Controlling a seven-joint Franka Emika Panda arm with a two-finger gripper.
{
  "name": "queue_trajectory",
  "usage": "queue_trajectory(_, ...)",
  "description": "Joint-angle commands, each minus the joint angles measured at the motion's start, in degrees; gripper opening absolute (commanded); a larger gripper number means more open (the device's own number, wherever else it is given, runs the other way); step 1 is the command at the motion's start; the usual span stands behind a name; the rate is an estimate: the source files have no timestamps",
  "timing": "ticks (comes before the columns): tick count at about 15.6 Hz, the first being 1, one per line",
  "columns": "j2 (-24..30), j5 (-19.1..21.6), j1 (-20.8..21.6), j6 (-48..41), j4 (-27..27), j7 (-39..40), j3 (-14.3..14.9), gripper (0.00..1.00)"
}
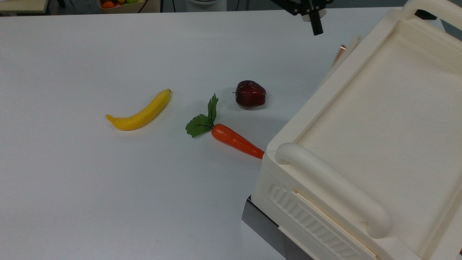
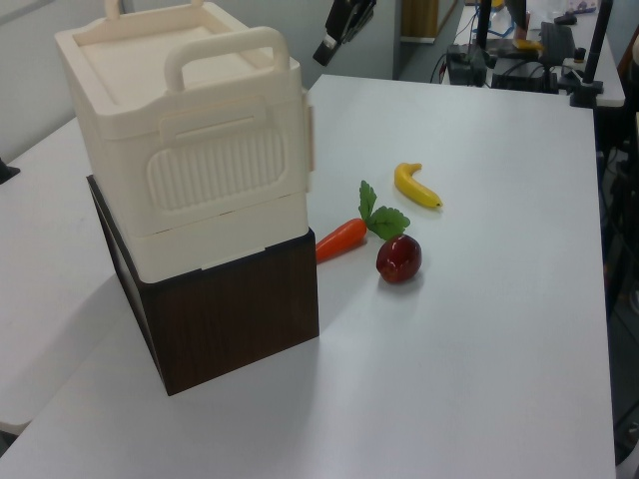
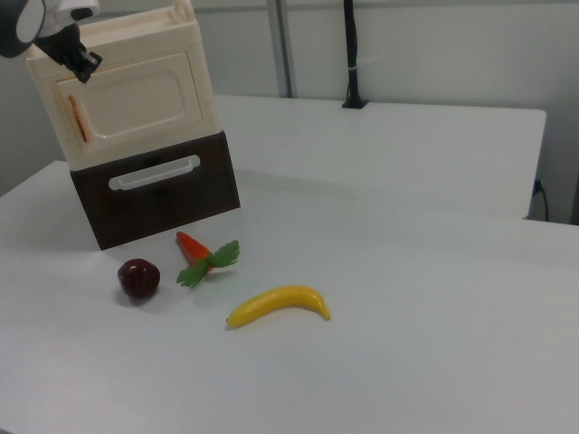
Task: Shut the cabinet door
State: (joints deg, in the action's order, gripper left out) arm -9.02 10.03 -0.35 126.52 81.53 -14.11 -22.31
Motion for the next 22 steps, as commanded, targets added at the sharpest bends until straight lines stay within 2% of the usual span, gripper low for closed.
queue_trajectory(1, 0.7, 0.0, 0.6, -0.5, 0.5, -1.1, 0.6, 0.00)
queue_trajectory(4, 0.7, -0.9, 0.6, -0.7, 0.6, -0.7, 0.6, 0.00)
queue_trajectory(7, 0.8, -3.9, 0.5, -2.5, 1.1, -0.6, 1.8, 0.00)
queue_trajectory(11, 0.8, -9.8, 0.7, -14.3, 1.3, 1.8, 7.6, 0.00)
queue_trajectory(13, 0.8, -11.4, 0.7, -22.5, 1.3, 4.8, 10.5, 0.00)
queue_trajectory(15, 1.7, -14.1, 0.7, -28.3, 2.9, 5.9, 13.4, 0.00)
queue_trajectory(19, 7.7, -15.7, 1.5, -30.4, 11.9, 6.3, 19.4, 0.00)
queue_trajectory(22, 9.8, -15.6, 0.7, -31.3, 13.7, 6.4, 20.8, 0.00)
